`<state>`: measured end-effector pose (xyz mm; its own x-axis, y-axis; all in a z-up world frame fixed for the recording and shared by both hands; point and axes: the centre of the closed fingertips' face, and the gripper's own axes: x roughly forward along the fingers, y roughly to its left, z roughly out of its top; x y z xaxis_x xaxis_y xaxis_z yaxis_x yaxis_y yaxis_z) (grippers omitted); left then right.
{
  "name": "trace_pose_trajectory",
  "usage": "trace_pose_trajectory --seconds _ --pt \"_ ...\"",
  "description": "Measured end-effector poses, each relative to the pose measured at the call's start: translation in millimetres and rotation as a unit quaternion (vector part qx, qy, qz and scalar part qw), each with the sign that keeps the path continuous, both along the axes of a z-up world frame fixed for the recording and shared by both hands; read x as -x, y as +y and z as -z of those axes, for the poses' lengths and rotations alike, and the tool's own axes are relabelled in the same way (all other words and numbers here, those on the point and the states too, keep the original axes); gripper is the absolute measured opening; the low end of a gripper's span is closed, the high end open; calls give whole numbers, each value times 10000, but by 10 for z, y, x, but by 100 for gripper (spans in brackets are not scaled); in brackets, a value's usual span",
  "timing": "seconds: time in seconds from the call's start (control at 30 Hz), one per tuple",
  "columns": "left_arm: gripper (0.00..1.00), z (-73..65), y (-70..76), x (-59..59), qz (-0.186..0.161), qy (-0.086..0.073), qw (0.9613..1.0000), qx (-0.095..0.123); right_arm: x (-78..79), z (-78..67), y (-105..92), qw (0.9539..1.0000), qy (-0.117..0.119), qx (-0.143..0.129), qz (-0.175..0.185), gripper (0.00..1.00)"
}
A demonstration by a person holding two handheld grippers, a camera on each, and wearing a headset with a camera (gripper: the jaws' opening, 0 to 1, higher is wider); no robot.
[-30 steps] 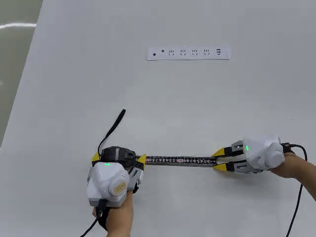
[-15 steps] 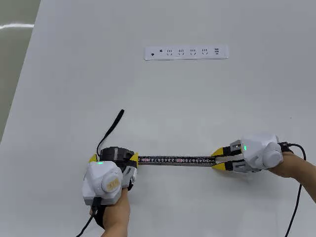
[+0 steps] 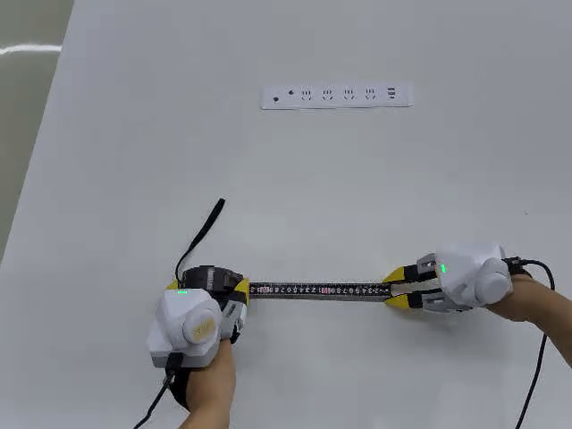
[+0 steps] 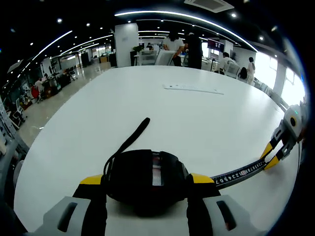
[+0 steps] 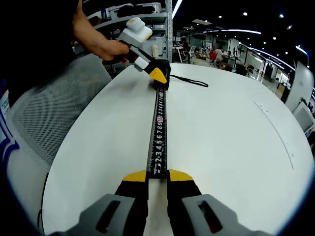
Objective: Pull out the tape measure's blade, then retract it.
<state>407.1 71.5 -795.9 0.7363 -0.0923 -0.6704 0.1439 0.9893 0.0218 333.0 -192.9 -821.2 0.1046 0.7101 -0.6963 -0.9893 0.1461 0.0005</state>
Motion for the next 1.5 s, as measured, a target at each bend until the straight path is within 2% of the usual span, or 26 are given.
trace_pose_trajectory --seconds 0.17,0.83,1.5 --pt "61 12 11 19 24 96 10000 -6 3 -1 -19 10000 -19 33 6 12" --pt "60 5 12 30 2 114 9998 147 -2 -30 -7 10000 -59 57 39 12" --pt "61 4 12 21 8 138 9995 299 -54 -59 206 9999 -78 -65 -1 12"
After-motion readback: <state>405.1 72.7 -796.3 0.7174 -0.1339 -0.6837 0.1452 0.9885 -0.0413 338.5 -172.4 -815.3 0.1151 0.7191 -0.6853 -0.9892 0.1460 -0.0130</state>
